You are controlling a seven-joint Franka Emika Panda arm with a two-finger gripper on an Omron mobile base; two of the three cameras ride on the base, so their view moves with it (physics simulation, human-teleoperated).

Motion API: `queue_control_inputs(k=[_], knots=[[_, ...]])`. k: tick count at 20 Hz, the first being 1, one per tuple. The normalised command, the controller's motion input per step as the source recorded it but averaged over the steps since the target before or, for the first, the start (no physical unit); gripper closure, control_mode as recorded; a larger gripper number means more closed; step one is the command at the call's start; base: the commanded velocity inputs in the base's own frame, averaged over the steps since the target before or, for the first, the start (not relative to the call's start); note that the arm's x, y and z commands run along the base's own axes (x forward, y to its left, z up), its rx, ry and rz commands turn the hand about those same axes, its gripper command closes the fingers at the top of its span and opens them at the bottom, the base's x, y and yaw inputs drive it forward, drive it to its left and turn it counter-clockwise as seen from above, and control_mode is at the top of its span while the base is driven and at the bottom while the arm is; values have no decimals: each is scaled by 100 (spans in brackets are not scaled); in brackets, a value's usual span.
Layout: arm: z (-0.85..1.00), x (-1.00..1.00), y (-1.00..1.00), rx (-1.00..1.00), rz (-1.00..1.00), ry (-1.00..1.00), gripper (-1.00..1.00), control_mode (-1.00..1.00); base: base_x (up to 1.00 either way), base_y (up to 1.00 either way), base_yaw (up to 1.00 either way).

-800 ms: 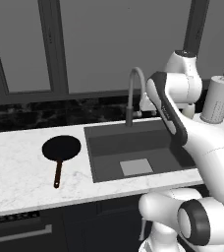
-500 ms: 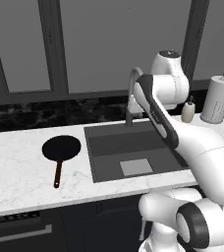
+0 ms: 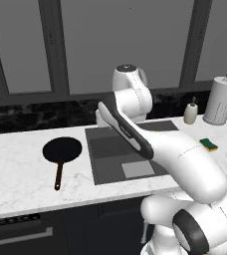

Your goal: Pick the pan and sponge and place them into the sink. Then turn on the water.

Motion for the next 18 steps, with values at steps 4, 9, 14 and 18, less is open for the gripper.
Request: queue_control_inputs(k=[4, 9, 14, 18], knots=[[-81, 80, 100, 0, 0, 18, -100, -100, 0, 0, 0], [-78, 56, 70, 0, 0, 7, -100, -100, 0, 0, 0], [-14, 4, 9, -4, 0, 1, -100, -100, 0, 0, 0], [-25, 15, 22, 0, 0, 2, -100, -100, 0, 0, 0]])
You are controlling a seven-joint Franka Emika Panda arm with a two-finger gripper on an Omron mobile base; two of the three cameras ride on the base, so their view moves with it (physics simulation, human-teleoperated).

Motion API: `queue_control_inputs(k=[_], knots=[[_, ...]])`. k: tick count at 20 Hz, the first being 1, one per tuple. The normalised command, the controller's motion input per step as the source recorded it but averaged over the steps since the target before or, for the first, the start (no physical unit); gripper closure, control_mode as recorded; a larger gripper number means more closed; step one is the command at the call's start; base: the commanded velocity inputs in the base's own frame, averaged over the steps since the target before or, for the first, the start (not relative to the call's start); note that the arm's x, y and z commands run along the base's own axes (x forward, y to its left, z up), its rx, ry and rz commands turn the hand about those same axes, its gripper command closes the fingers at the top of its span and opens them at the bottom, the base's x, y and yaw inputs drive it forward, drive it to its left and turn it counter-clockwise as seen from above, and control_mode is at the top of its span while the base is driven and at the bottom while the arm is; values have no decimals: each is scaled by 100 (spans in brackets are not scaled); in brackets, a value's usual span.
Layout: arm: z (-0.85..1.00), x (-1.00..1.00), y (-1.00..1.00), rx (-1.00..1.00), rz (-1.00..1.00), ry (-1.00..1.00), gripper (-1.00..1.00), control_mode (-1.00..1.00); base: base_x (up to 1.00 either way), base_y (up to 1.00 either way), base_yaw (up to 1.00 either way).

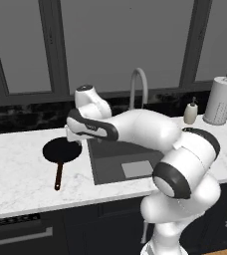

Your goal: Pick the pan and sponge and place them into the sink. Then turn on the water.

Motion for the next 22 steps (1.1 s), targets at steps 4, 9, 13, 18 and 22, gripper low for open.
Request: queue_control_inputs(k=[4, 9, 13, 18, 22], knots=[[-42, 21, 39, 0, 0, 2, -100, -100, 0, 0, 0], [-31, 13, 43, -3, 0, 9, -100, -100, 0, 0, 0], [-38, 13, 52, -6, 0, 13, -100, -100, 0, 0, 0], [-39, 11, 40, -4, 0, 13, -100, -100, 0, 0, 0], [-36, 13, 34, -3, 0, 11, -100, -100, 0, 0, 0]])
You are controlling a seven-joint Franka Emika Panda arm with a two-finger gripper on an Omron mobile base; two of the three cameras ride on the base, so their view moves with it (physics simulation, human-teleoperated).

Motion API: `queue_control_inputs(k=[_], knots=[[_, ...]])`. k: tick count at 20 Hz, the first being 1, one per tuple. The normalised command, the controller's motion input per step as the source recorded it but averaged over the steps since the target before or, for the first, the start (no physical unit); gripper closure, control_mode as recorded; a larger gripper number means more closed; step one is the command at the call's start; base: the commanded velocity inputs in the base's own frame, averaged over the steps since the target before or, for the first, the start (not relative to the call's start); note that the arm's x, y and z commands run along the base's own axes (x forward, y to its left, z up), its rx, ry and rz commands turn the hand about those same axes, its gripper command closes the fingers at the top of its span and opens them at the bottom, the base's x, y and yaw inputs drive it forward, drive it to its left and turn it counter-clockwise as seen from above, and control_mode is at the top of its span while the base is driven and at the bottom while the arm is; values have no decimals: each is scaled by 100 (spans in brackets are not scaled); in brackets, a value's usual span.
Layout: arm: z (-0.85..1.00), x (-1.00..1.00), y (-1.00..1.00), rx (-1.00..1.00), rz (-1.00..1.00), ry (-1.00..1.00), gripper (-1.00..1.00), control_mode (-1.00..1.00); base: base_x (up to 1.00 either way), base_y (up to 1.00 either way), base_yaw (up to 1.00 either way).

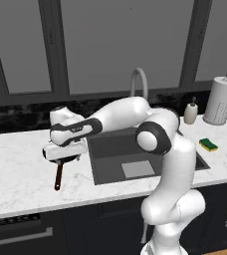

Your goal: Pick the pan and sponge and place them into the sink. Then turn on the water.

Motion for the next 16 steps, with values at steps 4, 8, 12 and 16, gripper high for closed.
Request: queue_control_inputs(k=[4, 8, 12, 16], knots=[[-37, 12, 32, -2, 0, 7, -100, -100, 0, 0, 0], [-40, 14, 31, -1, 0, 6, -100, -100, 0, 0, 0], [-34, 19, 18, 0, -1, 9, -100, -100, 0, 0, 0], [-29, 26, 1, 0, -1, 11, -100, -100, 0, 0, 0]])
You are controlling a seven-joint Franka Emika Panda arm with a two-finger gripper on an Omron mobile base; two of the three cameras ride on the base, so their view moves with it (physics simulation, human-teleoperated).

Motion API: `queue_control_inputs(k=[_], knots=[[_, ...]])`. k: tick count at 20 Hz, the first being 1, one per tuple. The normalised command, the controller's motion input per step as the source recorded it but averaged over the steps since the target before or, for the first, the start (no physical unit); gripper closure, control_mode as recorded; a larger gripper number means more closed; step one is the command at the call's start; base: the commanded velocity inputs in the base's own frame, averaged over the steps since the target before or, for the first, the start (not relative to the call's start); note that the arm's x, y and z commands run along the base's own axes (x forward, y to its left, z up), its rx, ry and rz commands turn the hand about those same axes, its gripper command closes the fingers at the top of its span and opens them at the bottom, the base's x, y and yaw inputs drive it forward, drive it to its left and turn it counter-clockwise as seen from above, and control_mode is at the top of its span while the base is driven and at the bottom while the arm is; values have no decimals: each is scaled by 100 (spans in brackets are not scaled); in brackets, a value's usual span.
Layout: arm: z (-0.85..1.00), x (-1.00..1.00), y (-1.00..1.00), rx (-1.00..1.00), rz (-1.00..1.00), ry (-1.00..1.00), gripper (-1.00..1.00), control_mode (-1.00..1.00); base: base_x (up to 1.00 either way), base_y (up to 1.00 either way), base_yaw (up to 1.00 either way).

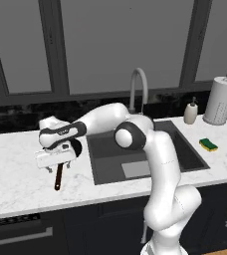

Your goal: Pick the pan and sponge and place them into the sink. Then turn on the water.

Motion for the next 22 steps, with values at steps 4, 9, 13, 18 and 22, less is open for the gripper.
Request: queue_control_inputs(k=[4, 9, 13, 18, 22], knots=[[-28, 25, 0, 0, -1, 9, -100, -100, 0, 0, 0], [-34, 13, 2, 0, 0, 3, 100, -100, 0, 0, 0], [-42, 2, 0, 0, 0, 1, 100, -100, 0, 0, 0], [-17, 0, -17, 0, 0, 0, 100, -100, 0, 0, 0], [-1, 0, -6, -2, 0, 0, 100, -100, 0, 0, 0]])
